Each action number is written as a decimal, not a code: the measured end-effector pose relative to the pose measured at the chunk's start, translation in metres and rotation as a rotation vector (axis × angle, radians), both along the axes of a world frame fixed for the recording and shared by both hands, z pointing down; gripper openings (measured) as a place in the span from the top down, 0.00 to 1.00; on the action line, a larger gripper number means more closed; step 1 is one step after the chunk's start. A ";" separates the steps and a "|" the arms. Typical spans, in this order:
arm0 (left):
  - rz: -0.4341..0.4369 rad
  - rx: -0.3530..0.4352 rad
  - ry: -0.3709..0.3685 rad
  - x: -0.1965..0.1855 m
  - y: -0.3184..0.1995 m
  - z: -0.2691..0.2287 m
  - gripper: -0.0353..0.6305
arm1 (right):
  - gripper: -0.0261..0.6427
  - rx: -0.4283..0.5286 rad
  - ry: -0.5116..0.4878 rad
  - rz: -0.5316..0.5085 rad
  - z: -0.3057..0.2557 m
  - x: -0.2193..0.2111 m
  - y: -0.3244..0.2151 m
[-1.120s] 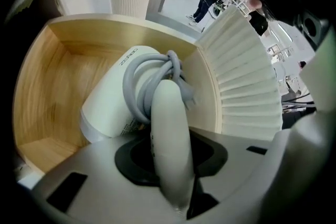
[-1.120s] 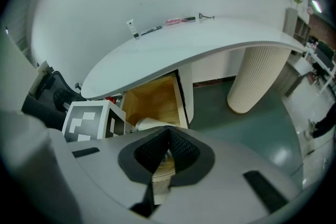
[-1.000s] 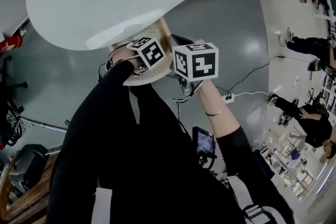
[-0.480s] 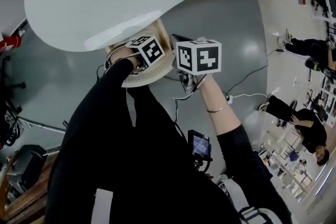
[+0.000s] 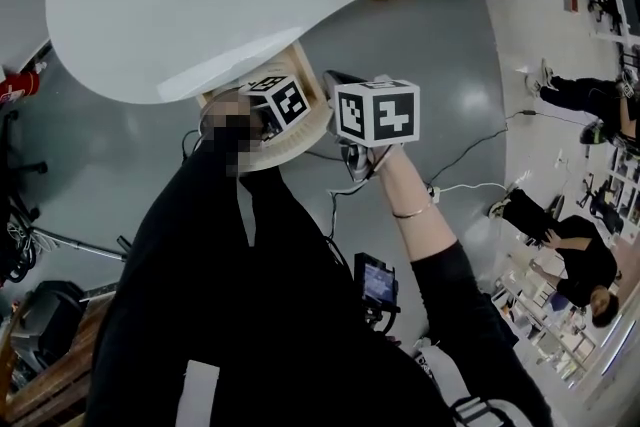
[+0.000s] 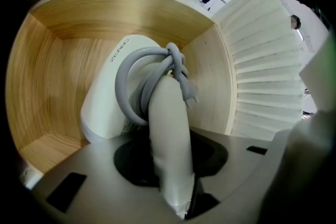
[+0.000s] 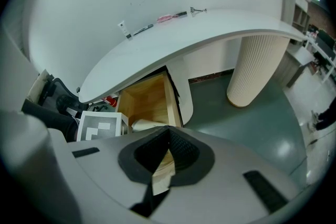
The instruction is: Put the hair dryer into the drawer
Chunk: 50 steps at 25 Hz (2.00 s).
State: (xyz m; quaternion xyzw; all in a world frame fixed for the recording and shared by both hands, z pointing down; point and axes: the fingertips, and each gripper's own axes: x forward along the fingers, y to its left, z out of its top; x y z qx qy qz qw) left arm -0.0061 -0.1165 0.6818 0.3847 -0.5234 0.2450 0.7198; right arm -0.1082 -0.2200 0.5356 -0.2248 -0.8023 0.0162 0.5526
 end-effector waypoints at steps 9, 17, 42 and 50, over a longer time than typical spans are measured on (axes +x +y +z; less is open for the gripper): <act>0.005 -0.100 0.033 0.004 0.007 0.001 0.75 | 0.96 -0.001 0.000 -0.012 -0.003 0.001 -0.001; -0.029 -0.157 0.026 0.001 0.009 -0.003 0.66 | 0.96 -0.014 0.004 -0.015 -0.003 0.000 -0.004; -0.184 0.051 -0.421 -0.038 0.015 -0.105 0.72 | 0.96 -0.037 -0.053 0.029 -0.022 -0.001 -0.009; -0.337 0.415 -0.627 -0.069 -0.002 -0.185 0.93 | 0.96 -0.125 -0.137 0.102 -0.062 -0.002 -0.005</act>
